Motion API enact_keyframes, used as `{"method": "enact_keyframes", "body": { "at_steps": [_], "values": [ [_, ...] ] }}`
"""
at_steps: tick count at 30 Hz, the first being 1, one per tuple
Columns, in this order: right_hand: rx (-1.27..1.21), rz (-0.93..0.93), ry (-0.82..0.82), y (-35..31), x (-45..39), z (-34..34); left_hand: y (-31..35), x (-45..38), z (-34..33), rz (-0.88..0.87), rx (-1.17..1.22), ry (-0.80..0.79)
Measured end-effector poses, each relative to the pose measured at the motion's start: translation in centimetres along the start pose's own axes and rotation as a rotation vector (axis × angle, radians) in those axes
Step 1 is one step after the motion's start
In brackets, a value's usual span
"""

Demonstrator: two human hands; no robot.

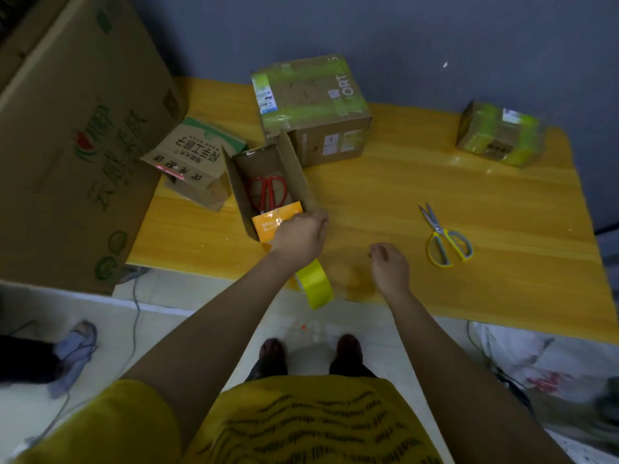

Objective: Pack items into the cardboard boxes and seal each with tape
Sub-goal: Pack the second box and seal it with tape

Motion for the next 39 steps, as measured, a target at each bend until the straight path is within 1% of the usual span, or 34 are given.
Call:
{"method": "enact_keyframes", "body": {
  "at_steps": [2,4,8,10,13,15,17,19,21,24,26,28,31,33,36,38,39],
  "values": [
    [0.056,0.002,0.067,1.3,-1.7,2.8,1.7,0.2,-0.7,0.030,0.002,-0.003],
    [0.124,0.001,0.094,3.2,-3.6,5.2,3.6,0.2,-1.5,0.054,0.009,-0.013],
    [0.411,0.047,0.029,6.9,-7.2,9.0,6.9,-0.7,-2.9,0.112,-0.006,0.000],
    [0.531,0.027,-0.023,8.3,-8.4,10.1,8.0,-1.0,-4.0,0.142,0.010,-0.008],
    [0.654,-0.047,-0.119,10.5,-9.8,10.3,8.8,-1.2,-5.3,0.163,0.022,0.013],
    [0.701,-0.034,-0.154,11.3,-10.5,9.9,9.0,-1.0,-5.8,0.164,0.021,0.040],
    [0.688,-0.027,-0.141,11.6,-10.9,9.6,8.9,-0.5,-5.9,0.160,0.033,0.070],
    [0.709,-0.070,-0.125,12.1,-10.7,9.4,8.3,0.2,-5.6,0.165,0.063,0.115],
    [0.761,-0.113,-0.155,12.2,-10.8,9.2,7.3,0.8,-4.9,0.175,0.085,0.170],
    [0.734,-0.155,-0.164,11.5,-11.4,9.0,5.6,1.5,-3.9,0.209,0.074,0.273],
    [0.705,-0.133,-0.189,10.8,-11.4,8.5,4.8,1.9,-3.2,0.263,0.083,0.345],
    [0.656,-0.015,-0.275,10.0,-10.7,7.2,3.8,2.4,-2.5,0.336,0.092,0.410],
    [0.488,0.199,-0.442,7.9,-9.0,5.0,1.9,3.2,-1.4,0.451,0.068,0.468],
    [0.352,0.262,-0.504,5.8,-7.6,4.3,0.3,3.5,-0.7,0.519,0.044,0.413],
    [0.178,0.208,-0.578,2.9,-6.2,4.1,-2.1,3.7,0.2,0.509,-0.033,0.275],
    [0.184,0.193,-0.645,0.6,-5.3,4.5,-3.1,3.8,0.7,0.478,-0.092,0.184],
    [0.234,0.214,-0.661,-0.7,-5.0,4.8,-3.6,3.8,0.8,0.460,-0.131,0.136]
  ]
}}
Point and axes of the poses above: each hand's wrist, its own x-axis away from the middle knuckle, its own z-axis out of the back of the hand, y = z × x, the point moved 4 cm from there along -x, towards the middle knuckle, and after that the axes turned 14 degrees about z, right-handed, at the moved point
